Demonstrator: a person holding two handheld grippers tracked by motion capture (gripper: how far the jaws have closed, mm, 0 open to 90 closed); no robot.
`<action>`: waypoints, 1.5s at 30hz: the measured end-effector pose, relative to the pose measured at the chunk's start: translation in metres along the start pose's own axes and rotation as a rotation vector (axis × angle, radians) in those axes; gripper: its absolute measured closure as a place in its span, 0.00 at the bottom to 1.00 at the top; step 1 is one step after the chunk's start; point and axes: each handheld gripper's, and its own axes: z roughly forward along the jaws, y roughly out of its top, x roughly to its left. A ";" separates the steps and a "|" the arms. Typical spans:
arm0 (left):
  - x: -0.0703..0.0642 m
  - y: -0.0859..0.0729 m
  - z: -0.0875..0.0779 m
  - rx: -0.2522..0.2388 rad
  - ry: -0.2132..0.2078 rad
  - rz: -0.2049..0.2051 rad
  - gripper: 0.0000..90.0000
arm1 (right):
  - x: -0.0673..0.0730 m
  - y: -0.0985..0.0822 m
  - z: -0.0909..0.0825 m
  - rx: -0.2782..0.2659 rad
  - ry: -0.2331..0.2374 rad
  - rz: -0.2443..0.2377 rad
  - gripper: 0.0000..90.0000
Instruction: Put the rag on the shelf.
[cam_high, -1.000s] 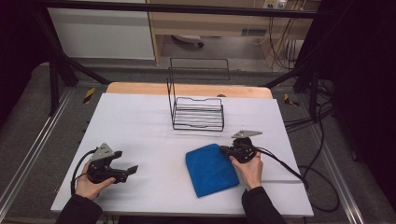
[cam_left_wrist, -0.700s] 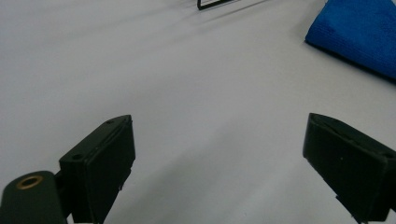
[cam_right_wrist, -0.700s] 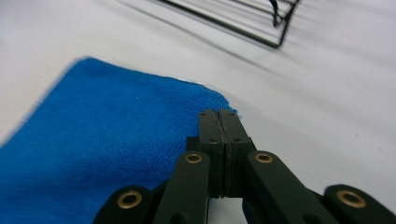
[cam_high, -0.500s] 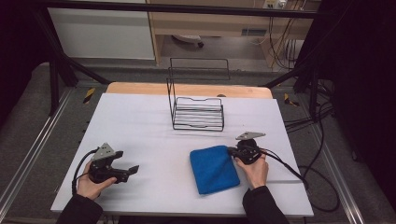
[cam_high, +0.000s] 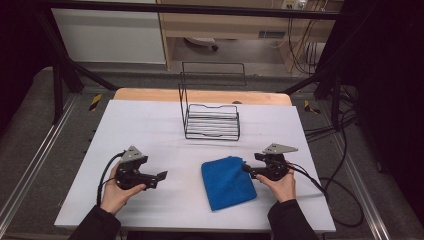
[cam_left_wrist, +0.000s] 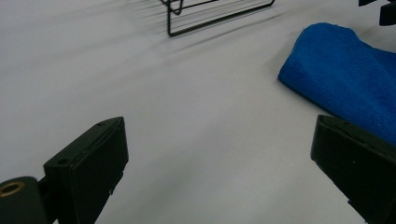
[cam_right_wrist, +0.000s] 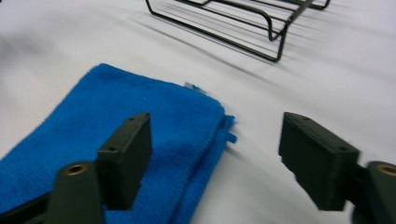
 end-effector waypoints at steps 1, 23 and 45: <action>-0.004 0.004 0.004 0.002 -0.006 0.006 0.05 | -0.001 -0.001 -0.001 0.001 -0.005 0.005 0.22; -0.068 0.045 0.096 0.086 -0.017 -0.006 0.19 | -0.013 -0.010 -0.015 -0.007 -0.020 0.024 0.08; -0.069 0.032 0.120 0.174 -0.065 -0.102 0.74 | -0.013 -0.004 -0.004 0.027 -0.014 0.048 0.10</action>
